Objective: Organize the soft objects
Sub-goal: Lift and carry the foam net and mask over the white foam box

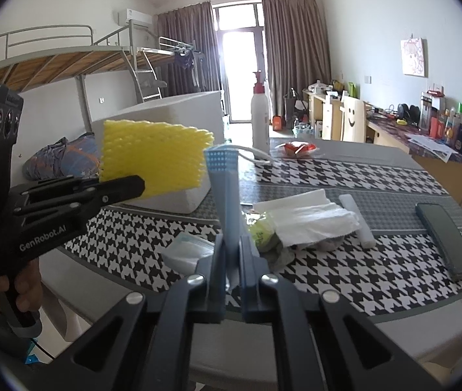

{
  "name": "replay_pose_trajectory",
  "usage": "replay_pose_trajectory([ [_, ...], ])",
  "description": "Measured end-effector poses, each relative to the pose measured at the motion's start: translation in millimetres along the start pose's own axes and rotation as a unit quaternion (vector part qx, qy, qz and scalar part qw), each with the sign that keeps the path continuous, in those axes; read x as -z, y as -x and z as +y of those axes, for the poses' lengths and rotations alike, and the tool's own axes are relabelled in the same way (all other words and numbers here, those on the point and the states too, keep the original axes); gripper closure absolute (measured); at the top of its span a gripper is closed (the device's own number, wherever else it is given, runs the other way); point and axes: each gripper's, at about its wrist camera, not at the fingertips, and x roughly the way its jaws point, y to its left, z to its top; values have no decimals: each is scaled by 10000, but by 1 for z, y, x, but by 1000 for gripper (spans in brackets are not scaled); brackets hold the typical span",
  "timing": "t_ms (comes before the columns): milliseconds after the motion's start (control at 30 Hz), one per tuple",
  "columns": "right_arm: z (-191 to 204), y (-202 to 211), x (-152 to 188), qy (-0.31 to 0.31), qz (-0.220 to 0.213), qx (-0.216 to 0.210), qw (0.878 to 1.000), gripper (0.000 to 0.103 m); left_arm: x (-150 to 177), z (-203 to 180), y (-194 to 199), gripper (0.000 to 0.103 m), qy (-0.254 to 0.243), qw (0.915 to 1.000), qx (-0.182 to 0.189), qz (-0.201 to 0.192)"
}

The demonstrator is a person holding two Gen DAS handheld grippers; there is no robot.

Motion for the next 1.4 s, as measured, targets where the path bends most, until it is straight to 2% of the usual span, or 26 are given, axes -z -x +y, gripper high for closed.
replay_pose_trajectory([
  [633, 1, 21, -14, 55, -360, 103, 9993, 94, -9, 1, 23, 93, -27, 9995, -64, -314],
  [1033, -11, 20, -37, 15, -510, 170, 9986, 94, -34, 3, 21, 93, -76, 9988, -49, -473],
  [1167, -18, 21, -52, -36, -609, 266, 9978, 94, -53, 4, 21, 93, -85, 9982, 7, -596],
  [1400, -23, 22, -70, -30, -783, 446, 9959, 94, -61, 9, 15, 93, -118, 9975, 126, -681],
])
